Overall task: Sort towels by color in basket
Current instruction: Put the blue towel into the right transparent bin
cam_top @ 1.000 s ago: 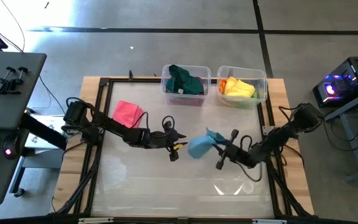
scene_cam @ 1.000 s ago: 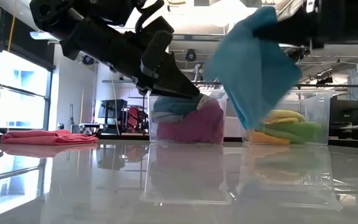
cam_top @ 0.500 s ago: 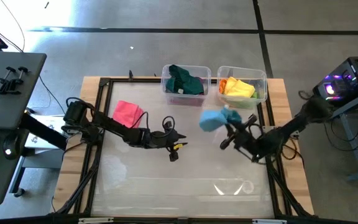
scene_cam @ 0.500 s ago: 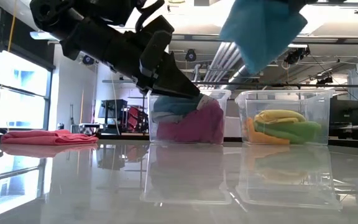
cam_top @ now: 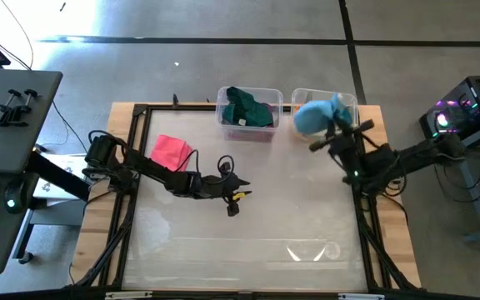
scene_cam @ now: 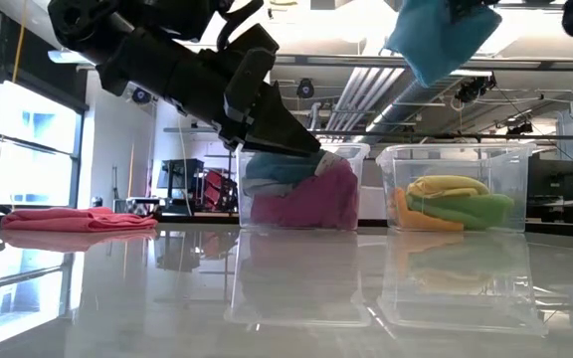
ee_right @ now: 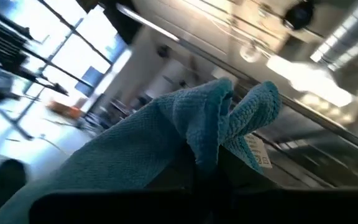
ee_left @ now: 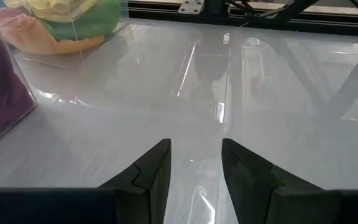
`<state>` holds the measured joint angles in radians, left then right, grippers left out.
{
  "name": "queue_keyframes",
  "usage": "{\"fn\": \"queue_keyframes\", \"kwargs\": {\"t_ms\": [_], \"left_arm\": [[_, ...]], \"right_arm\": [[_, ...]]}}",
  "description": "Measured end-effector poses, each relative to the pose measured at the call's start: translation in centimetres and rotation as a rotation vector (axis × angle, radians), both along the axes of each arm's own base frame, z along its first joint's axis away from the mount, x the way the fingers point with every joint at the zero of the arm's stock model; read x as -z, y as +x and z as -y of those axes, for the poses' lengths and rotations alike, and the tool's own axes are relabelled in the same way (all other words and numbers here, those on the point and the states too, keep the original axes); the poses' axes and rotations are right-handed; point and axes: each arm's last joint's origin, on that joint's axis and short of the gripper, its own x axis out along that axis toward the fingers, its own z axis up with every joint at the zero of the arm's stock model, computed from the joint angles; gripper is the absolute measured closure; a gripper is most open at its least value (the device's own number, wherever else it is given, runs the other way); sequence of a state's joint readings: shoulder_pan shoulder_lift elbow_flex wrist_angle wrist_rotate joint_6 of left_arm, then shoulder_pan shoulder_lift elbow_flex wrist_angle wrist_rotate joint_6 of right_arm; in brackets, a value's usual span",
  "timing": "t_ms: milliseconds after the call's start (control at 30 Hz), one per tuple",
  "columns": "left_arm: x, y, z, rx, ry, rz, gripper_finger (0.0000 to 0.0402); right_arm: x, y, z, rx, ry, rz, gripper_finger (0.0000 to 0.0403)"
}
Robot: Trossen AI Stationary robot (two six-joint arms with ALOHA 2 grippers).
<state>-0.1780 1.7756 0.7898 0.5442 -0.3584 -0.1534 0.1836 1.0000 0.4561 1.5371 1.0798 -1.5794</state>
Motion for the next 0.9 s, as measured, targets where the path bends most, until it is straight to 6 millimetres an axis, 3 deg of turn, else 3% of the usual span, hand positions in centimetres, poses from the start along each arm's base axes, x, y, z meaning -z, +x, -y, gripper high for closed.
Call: {"fn": "queue_keyframes", "kwargs": {"t_ms": [233, 467, 733, 900], "left_arm": [[0.0, 0.0, 0.0, 0.0, 0.0, 0.0, 0.0271], [0.0, 0.0, 0.0, -0.001, 0.0, 0.0, 0.0271], [0.0, 0.0, -0.1, -0.002, 0.0, 0.0, 0.0271], [0.0, 0.0, -0.1, -0.011, 0.004, 0.001, 0.0271]], "right_arm": [[0.8, 0.6, 4.3, 0.191, 0.023, -0.067, 0.0391], [4.3, 1.6, 9.0, 0.213, 0.128, -0.296, 0.0391], [7.2, -0.3, 13.1, 0.281, 0.397, -0.217, 0.0391], [8.6, -1.2, 14.3, 0.192, 0.558, -0.16, 0.0391]]}}
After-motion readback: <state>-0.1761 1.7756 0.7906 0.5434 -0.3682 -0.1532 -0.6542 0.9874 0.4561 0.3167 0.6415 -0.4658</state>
